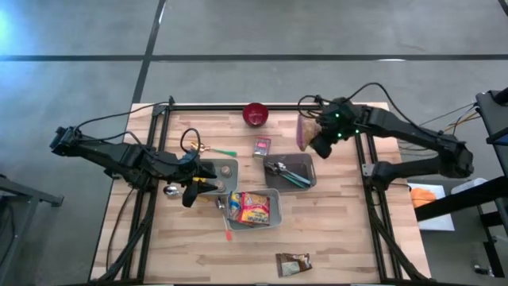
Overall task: Pick & Place Food Item
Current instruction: Put the green noodle pack into the bottom gray bin
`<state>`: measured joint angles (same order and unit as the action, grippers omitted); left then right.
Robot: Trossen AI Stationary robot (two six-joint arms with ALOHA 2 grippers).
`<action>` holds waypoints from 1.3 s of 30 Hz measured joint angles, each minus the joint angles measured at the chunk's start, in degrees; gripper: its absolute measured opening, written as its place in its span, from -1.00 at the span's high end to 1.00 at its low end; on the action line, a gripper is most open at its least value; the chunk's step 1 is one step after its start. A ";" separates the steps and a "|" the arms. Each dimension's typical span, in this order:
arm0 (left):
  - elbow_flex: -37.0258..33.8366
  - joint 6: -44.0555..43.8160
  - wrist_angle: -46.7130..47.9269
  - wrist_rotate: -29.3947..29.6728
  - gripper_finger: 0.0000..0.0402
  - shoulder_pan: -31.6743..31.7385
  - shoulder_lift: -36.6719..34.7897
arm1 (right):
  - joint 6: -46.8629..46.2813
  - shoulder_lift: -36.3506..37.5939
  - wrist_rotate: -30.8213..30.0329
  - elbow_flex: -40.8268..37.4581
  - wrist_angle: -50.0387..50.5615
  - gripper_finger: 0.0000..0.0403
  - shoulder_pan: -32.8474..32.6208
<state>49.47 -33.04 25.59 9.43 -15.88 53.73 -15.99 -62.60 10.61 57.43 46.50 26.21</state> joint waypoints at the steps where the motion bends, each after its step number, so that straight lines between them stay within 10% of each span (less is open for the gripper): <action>1: 0.00 0.00 0.02 0.00 -0.08 0.00 -0.01 | 1.18 -0.41 0.00 1.46 -0.06 0.89 -1.51; 19: 0.00 -0.01 0.15 0.00 -0.08 0.00 -0.01 | 15.07 -20.96 0.96 18.14 -0.18 0.89 -29.13; 39: 0.00 0.17 0.78 -0.02 -0.08 0.00 0.00 | 24.17 -42.73 1.95 29.75 0.40 0.89 -35.39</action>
<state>49.47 -32.86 26.36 9.41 -15.88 53.74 8.17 -105.33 12.56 87.19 46.90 -9.18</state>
